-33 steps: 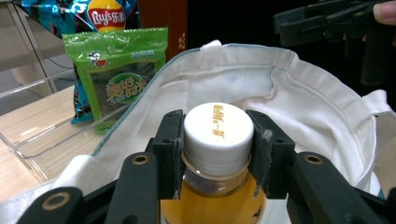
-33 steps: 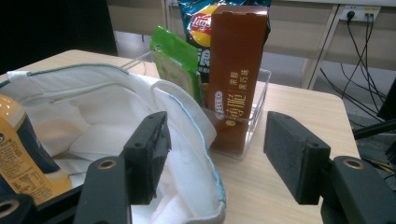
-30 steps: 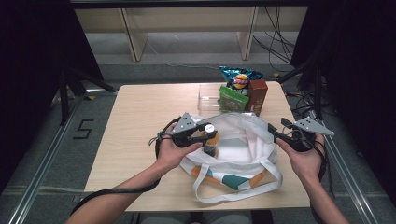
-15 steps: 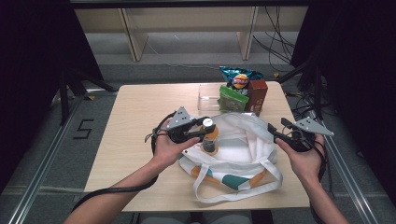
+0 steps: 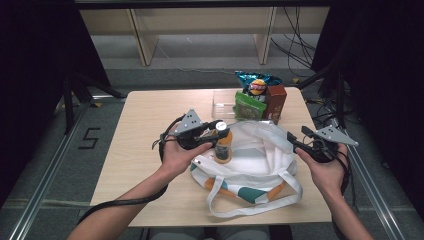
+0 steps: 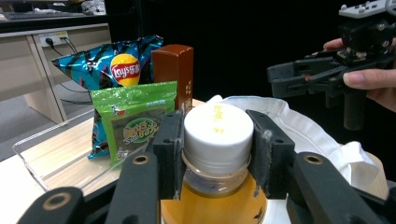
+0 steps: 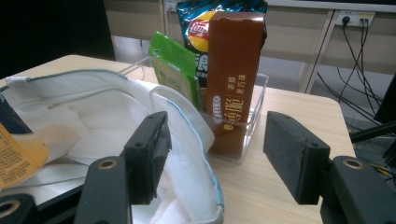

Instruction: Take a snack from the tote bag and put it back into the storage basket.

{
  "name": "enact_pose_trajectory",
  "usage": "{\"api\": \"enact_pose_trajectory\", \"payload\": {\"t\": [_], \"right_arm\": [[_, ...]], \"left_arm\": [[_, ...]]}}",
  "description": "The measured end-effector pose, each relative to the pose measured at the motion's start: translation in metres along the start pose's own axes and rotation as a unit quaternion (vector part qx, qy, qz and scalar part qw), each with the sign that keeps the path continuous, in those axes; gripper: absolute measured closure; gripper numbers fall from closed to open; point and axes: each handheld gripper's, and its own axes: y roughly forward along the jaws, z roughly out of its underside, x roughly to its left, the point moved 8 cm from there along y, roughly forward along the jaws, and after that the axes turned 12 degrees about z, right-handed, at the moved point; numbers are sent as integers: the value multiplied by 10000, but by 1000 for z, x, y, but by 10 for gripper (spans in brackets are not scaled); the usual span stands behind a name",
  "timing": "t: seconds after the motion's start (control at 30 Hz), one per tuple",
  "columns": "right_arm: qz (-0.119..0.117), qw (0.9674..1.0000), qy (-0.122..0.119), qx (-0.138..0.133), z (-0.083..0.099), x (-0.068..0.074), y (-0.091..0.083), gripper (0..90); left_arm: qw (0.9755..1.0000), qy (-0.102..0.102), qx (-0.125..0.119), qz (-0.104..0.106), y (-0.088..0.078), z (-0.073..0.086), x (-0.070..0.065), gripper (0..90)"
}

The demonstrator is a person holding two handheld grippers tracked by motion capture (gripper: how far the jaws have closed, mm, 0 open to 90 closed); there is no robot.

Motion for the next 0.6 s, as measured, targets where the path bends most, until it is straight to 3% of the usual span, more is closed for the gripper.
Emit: {"api": "enact_pose_trajectory", "payload": {"t": [0.13, 0.6], "right_arm": [[54, 9999, 5, -106, -1, 0, 1, 409], [1, 10000, 15, 0, 0, 0, -1, 409]], "left_arm": [[10000, 8, -35, -2, -1, -4, 0, 587], [9999, 24, -145, -31, -4, -16, 2, 587]]}}
